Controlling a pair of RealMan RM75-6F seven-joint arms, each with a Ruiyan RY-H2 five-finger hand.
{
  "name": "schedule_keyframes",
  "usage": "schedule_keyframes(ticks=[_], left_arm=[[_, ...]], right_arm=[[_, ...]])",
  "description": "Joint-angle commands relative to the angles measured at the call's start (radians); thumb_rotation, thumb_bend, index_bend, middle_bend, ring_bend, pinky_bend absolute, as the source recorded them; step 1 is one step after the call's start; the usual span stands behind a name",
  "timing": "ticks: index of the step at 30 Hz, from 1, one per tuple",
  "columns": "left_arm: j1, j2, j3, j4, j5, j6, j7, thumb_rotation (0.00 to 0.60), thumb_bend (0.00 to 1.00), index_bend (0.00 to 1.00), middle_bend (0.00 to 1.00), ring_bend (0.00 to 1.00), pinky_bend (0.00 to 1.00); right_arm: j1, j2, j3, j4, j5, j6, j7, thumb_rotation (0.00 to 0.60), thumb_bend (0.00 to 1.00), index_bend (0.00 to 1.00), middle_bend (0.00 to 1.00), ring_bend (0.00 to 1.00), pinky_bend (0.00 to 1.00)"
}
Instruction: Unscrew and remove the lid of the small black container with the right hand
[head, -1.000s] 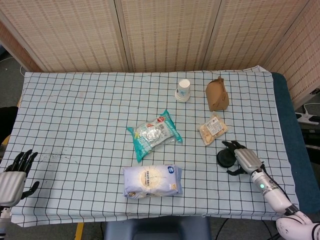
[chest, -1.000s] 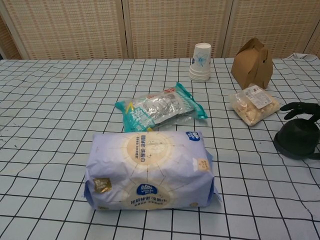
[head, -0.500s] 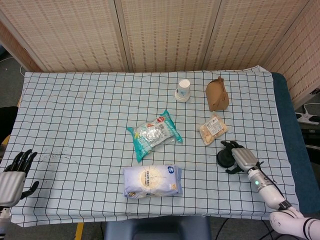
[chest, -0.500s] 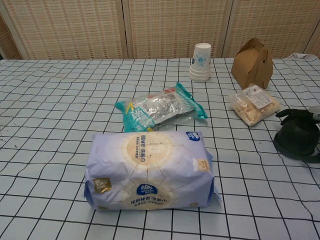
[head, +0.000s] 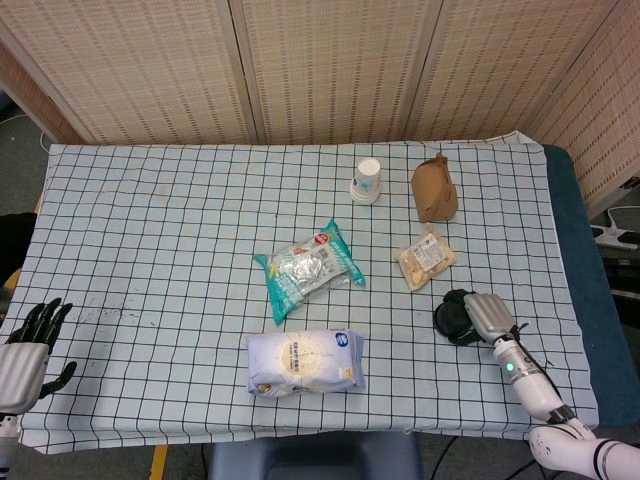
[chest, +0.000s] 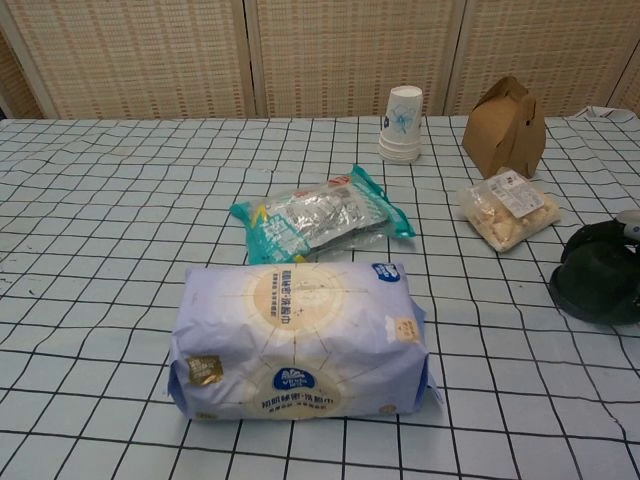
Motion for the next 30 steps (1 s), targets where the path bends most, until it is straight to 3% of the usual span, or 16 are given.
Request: schedule_keyframes(ticks=[1,8,13,18,21,26,30], left_arm=[[0.0,0.0,0.0,0.0,0.0,0.0,0.0,0.6,0.31,0.04,0.0,0.0,0.33],[0.0,-0.001,0.0,0.0,0.0,0.0,0.001,0.6,0.3,0.04,0.0,0.0,0.33],[-0.001,-0.002,0.001,-0.001,0.001,-0.002,0.005,0.6,0.3,0.04,0.0,0.0,0.33],[-0.002,-0.002,0.003,-0.004,0.005,-0.005,0.009,0.6,0.3,0.04,0.0,0.0,0.33],[-0.002,-0.002,0.004,-0.004,0.005,-0.005,0.008,0.6,0.31,0.04,0.0,0.0,0.33],[-0.001,-0.001,0.002,-0.004,0.004,-0.003,0.004,0.6,0.31,0.04,0.0,0.0,0.33],[-0.003,-0.001,0.002,-0.004,0.004,-0.006,0.005,0.6,0.3,0.04,0.0,0.0,0.33]], right_arm=[[-0.004,-0.003,0.002,0.002,-0.003,0.01,-0.002,0.6,0.08,0.44,0.54,0.46,0.62],[-0.015,0.013,0.012,-0.028,-0.042,0.064,0.022,0.6,0.12,0.5,0.57,0.5,0.66],[-0.01,0.087,0.031,-0.162,-0.105,0.103,0.081,0.6,0.14,0.51,0.57,0.5,0.67],[0.015,0.204,0.038,-0.331,-0.15,0.066,0.155,0.6,0.15,0.51,0.57,0.5,0.67],[0.026,0.238,0.039,-0.369,-0.142,0.044,0.154,0.6,0.16,0.51,0.57,0.5,0.67],[0.054,0.255,0.038,-0.363,-0.04,-0.009,0.023,0.6,0.18,0.52,0.58,0.5,0.67],[0.064,0.213,0.029,-0.337,0.071,0.063,-0.259,0.6,0.19,0.53,0.58,0.51,0.67]])
